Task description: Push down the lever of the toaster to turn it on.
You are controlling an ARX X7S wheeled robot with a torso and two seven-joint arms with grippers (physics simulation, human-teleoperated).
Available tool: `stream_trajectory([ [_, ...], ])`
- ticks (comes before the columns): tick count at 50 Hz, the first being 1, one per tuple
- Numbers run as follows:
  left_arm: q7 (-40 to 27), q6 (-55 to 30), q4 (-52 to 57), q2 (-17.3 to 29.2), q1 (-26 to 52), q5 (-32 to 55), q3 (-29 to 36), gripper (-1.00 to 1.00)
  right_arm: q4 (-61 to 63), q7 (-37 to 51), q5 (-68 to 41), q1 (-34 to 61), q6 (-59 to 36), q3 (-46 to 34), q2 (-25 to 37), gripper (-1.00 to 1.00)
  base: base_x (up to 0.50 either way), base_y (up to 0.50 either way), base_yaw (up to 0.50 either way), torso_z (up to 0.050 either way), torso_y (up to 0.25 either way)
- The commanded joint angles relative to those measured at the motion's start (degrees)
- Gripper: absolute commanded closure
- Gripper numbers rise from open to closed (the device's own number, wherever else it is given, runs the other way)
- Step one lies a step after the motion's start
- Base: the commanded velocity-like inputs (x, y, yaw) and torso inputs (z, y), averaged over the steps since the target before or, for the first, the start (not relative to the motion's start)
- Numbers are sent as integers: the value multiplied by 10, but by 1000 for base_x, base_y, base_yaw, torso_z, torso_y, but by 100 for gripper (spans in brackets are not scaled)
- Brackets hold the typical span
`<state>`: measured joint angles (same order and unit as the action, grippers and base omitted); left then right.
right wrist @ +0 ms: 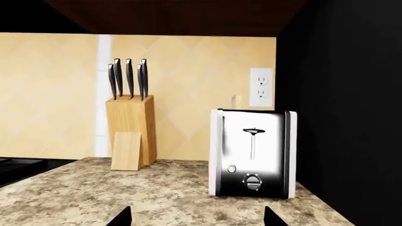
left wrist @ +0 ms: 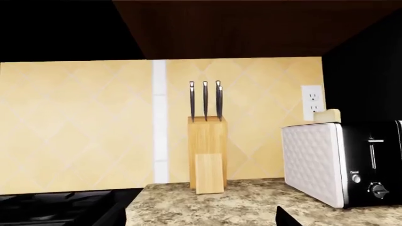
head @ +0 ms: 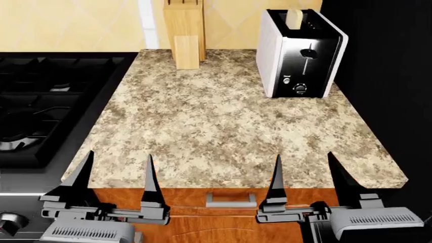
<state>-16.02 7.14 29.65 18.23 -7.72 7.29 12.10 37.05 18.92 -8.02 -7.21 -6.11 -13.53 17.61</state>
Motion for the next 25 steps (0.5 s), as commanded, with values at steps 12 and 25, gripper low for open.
stream_trajectory([
  [12, -3, 0, 6, 7, -1, 5, 2, -100, 10, 9, 0, -2, -2, -6, 6, -100, 500, 0, 0, 0, 1],
  [25, -6, 1, 9, 10, -3, 9, 3, -100, 11, 13, -2, -4, 2, -6, 11, -100, 231, 0, 0, 0, 1],
])
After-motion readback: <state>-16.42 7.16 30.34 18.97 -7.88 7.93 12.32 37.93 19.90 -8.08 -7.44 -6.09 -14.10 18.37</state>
